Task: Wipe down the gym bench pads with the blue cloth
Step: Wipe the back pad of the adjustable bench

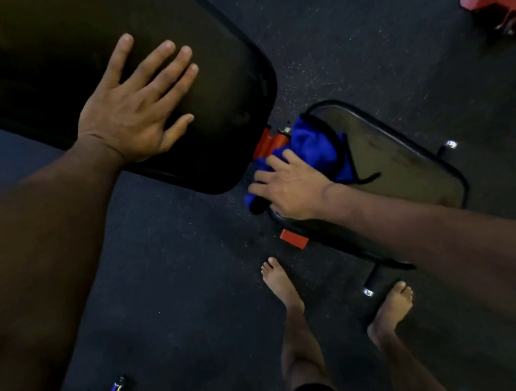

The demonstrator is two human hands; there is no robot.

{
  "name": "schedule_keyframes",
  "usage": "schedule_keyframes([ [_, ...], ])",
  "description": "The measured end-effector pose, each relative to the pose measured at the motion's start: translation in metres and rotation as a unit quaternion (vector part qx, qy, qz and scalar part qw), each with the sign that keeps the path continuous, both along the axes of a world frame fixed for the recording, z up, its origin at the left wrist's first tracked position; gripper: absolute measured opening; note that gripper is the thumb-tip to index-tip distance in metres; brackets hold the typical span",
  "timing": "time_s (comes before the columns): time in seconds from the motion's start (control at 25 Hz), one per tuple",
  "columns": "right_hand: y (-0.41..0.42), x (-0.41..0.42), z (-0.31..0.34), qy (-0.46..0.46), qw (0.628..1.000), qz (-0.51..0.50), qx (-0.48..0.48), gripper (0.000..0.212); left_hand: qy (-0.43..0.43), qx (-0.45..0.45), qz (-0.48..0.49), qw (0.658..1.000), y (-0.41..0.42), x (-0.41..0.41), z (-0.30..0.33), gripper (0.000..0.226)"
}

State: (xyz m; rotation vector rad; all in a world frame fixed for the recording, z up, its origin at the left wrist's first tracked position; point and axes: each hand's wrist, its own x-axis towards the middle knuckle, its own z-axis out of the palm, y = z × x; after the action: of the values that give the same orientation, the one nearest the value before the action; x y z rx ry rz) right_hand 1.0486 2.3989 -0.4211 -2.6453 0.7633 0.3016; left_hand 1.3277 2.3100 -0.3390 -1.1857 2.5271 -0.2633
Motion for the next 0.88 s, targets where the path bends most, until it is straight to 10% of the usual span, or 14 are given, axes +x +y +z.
schedule_keyframes([
  [0.44, 0.047, 0.005, -0.015, 0.056, 0.996, 0.024, -0.06, 0.054, 0.014, 0.012, 0.004, 1.0, 0.004, -0.007, 0.005, 0.07],
  [0.88, 0.08, -0.14, 0.034, -0.122, 0.906, -0.379, -0.147, 0.057, 0.046, -0.015, 0.074, 0.996, 0.034, -0.028, -0.002, 0.064],
])
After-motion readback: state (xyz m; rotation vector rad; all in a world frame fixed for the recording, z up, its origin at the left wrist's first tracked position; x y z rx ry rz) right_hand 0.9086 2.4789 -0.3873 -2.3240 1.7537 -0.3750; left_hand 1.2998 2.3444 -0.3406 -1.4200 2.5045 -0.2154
